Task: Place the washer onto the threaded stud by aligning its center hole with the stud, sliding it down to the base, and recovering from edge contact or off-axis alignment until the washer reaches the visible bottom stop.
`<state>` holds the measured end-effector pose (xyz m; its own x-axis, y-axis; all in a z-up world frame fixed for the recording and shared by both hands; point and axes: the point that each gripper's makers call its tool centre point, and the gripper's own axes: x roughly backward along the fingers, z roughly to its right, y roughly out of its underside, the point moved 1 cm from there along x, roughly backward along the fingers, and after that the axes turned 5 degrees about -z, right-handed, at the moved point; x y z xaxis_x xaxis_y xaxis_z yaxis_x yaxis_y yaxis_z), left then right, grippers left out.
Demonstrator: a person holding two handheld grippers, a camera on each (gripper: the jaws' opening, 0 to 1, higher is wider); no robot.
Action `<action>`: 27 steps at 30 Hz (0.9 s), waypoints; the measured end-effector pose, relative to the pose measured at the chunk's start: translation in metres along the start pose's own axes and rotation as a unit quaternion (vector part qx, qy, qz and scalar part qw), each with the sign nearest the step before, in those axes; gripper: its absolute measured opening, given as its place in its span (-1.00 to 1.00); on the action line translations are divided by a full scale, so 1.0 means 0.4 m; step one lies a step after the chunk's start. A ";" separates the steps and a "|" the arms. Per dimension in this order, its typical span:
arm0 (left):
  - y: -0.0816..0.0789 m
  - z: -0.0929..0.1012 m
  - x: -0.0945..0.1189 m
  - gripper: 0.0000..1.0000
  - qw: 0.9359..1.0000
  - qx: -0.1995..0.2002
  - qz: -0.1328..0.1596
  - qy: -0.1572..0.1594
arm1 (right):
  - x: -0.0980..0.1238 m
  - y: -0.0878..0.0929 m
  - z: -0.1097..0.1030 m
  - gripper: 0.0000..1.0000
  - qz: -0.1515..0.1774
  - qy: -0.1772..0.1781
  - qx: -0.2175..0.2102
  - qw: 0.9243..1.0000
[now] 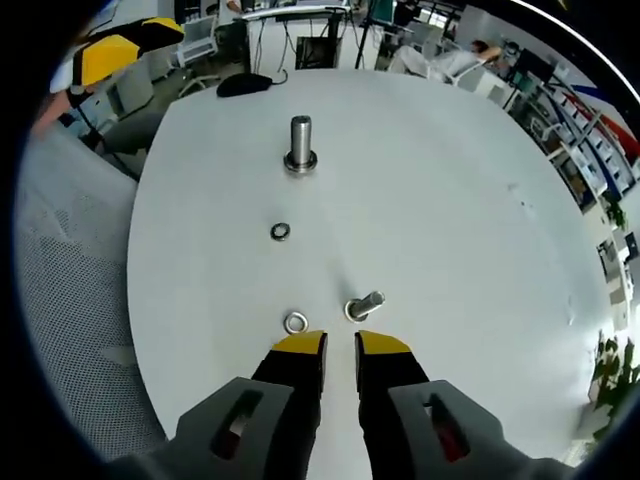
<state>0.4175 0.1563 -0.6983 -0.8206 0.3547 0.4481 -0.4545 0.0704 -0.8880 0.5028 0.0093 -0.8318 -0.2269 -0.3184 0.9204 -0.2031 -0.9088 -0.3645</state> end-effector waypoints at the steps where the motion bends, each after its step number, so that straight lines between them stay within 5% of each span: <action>1: 0.000 0.001 0.000 -0.58 1.000 0.000 0.000 0.000 | 0.000 0.001 -0.003 -0.73 0.000 -0.001 -0.001 1.000; 27: 0.004 0.003 0.000 -0.58 1.000 0.001 -0.003 0.002 | -0.036 0.063 -0.085 -0.67 -0.029 -0.043 -0.002 0.999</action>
<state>0.4166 0.1553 -0.6996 -0.8164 0.3583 0.4529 -0.4600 0.0705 -0.8851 0.4687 0.0000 -0.8590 -0.1311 -0.2878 0.9487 -0.2174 -0.9253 -0.3108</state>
